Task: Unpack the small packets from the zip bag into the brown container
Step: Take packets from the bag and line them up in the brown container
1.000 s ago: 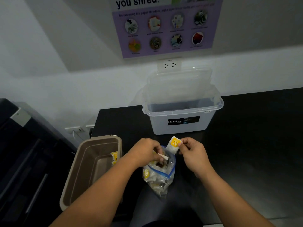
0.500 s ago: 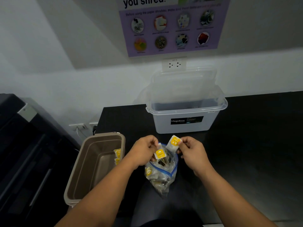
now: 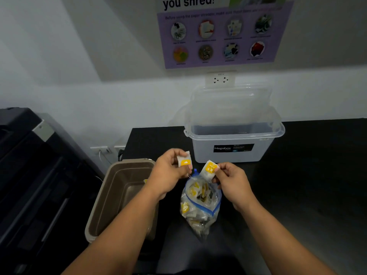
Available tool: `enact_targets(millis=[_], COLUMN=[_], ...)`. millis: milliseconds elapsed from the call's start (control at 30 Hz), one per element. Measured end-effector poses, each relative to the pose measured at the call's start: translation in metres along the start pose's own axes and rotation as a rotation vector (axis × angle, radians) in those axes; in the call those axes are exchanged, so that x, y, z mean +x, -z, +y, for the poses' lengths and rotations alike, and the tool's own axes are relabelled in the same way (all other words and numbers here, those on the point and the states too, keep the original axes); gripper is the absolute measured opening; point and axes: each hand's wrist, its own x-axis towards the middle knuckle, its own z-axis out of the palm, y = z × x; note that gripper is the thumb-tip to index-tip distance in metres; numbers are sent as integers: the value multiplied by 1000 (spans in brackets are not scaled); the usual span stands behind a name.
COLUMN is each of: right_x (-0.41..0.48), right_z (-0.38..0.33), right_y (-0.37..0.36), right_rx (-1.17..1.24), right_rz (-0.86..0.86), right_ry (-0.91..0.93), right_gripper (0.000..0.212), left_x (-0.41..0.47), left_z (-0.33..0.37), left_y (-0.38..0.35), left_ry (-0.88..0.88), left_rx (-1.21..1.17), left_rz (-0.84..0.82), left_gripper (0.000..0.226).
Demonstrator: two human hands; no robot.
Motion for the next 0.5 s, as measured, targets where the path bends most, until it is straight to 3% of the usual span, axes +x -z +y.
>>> enact_targets(millis=[167, 333, 500], right_x=[4, 5, 4], right_z=[-13, -34, -46], right_y=[-19, -45, -69], right_rx=[-5, 5, 3], right_rz=[-43, -92, -136], right_ry=[35, 63, 62], right_gripper=[12, 12, 12], left_x=[-5, -10, -15], left_z=[26, 30, 12], left_y=[42, 94, 136], left_ry=[-51, -69, -23], left_rx=[42, 249, 527], left_rz=[64, 134, 124], left_gripper=[53, 20, 12])
